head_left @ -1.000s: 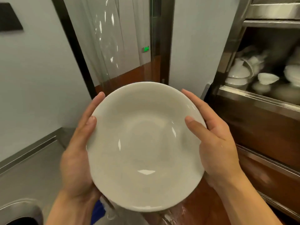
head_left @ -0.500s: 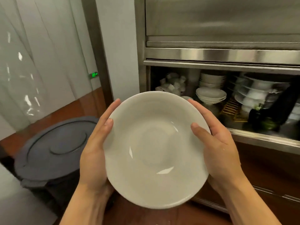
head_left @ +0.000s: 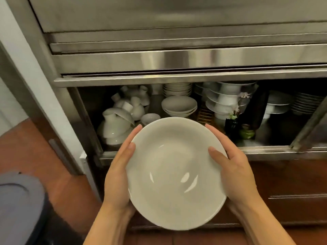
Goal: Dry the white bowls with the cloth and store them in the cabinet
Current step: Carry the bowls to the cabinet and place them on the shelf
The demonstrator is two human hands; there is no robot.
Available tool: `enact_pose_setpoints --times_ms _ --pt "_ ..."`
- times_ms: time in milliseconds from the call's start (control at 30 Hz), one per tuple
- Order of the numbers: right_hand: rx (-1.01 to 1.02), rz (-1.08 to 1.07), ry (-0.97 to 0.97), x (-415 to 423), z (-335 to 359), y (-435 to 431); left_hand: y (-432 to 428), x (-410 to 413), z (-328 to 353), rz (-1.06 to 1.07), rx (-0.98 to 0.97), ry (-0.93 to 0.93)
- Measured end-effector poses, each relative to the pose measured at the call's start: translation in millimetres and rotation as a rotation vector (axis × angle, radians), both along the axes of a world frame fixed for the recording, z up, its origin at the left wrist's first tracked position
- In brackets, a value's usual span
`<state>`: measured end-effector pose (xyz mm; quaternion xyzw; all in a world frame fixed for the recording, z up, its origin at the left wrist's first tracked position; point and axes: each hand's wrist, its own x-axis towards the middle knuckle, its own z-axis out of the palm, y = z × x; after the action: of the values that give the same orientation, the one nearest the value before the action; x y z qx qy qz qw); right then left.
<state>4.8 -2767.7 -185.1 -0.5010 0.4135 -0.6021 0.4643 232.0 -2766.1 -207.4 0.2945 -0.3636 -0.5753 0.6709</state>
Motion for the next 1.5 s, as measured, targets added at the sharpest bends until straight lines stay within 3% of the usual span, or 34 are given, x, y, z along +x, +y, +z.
enact_pose_setpoints --times_ms 133,433,833,1100,1500 --pt "0.095 -0.062 0.007 -18 -16 -45 -50 -28 -2 -0.05 0.089 -0.044" --pt "0.215 -0.055 -0.039 -59 -38 -168 -165 -80 -25 0.106 0.242 0.005" --pt "0.387 -0.074 -0.043 -60 -77 -258 -246 -86 -62 0.14 0.4 0.035" --pt "0.446 -0.11 -0.058 -60 -92 -283 -277 -80 -79 0.118 0.402 -0.055" --pt "0.423 -0.109 -0.082 -54 -96 -305 -295 -78 -81 0.02 0.334 0.029"
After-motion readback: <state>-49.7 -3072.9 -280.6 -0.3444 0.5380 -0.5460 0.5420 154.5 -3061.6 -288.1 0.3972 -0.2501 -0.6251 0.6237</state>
